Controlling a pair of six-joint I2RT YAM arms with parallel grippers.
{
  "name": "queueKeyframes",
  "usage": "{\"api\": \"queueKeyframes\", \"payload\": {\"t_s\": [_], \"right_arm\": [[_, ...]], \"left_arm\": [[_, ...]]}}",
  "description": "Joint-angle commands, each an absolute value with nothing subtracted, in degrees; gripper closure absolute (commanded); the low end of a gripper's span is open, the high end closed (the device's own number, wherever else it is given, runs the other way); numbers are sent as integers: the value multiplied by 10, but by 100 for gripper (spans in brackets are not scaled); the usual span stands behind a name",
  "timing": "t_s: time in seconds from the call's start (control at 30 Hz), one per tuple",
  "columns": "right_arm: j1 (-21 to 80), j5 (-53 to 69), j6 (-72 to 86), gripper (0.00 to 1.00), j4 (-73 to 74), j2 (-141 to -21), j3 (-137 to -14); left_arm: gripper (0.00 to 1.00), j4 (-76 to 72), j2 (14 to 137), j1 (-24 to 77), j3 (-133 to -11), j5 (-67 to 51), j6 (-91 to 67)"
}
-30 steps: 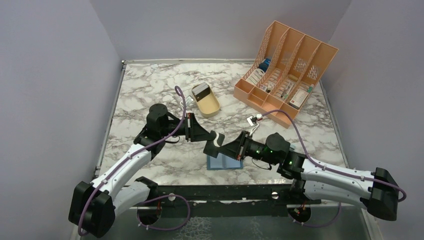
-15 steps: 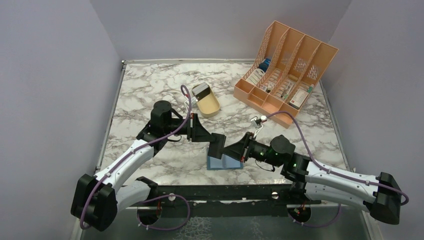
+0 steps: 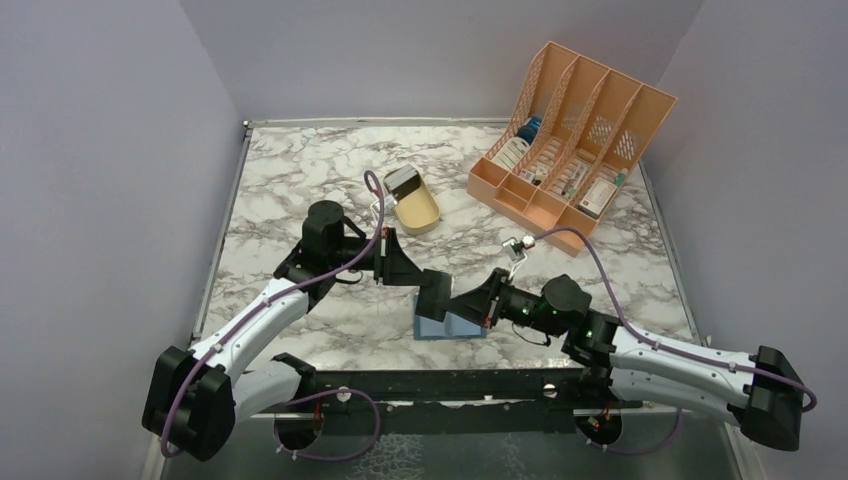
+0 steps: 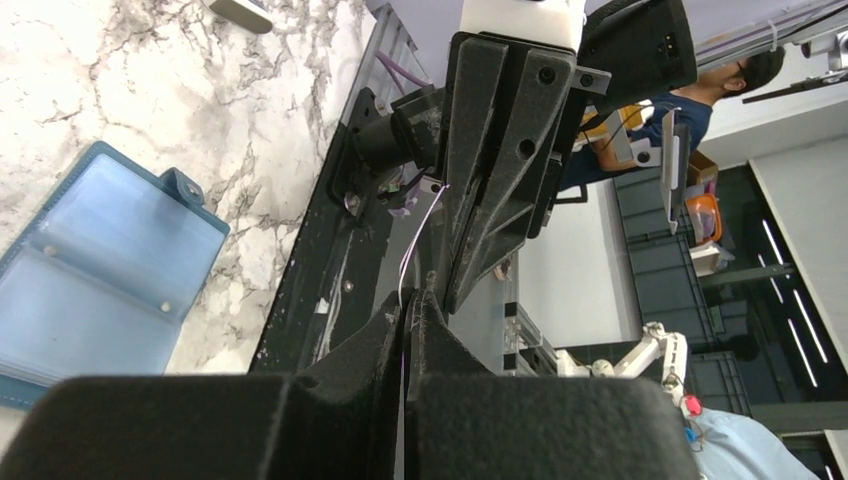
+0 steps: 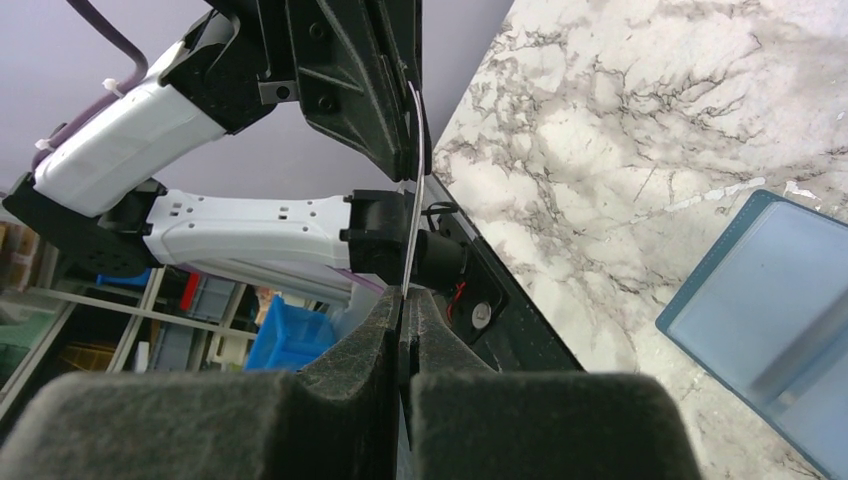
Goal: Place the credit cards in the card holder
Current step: Adjust the card holder at the center of the board.
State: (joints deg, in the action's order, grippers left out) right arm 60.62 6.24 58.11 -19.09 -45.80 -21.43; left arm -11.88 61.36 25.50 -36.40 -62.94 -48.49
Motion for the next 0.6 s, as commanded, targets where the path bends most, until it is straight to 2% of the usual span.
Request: {"api": "queueKeyframes", "payload": {"t_s": [0.0,0.47,0.57], "right_arm": [[613,122,592,99,-233,-427,-202],[613,62,607,99,-177,-364,-172],[613,28,603,99,-124,-355,-182]], "left_arm": [[100,-139,618,242,-381,-599,-477],[100,-130,596,231,-391,-581,-493],[100,-86,589,230,-403,-571,-461]]}}
